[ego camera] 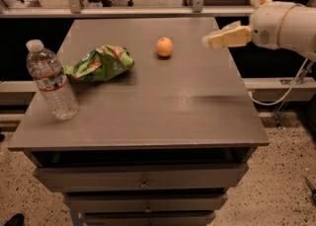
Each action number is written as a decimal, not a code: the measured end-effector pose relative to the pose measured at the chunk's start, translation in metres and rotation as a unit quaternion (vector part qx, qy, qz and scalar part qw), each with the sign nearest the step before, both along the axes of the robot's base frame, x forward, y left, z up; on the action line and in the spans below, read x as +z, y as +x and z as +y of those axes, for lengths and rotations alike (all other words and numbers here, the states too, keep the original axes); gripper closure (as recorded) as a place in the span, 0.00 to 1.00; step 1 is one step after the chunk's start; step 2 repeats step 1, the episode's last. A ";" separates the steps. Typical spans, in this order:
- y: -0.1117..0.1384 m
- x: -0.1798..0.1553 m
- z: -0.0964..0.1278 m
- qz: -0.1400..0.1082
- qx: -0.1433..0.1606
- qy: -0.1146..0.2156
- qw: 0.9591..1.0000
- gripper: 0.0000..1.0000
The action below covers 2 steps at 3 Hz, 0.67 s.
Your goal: Move green rice chip bag near water bottle
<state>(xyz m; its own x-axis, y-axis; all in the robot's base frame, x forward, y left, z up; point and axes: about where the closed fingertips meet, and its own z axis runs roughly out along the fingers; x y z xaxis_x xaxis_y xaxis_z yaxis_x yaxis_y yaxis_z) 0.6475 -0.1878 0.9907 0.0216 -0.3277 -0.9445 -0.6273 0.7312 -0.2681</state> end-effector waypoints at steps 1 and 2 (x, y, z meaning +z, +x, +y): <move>-0.002 0.007 -0.017 -0.011 -0.011 -0.004 1.000 0.00; -0.002 0.007 -0.017 -0.011 -0.011 -0.004 1.000 0.00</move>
Offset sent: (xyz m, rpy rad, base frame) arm 0.0000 0.0000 0.0000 0.0000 0.0000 0.0000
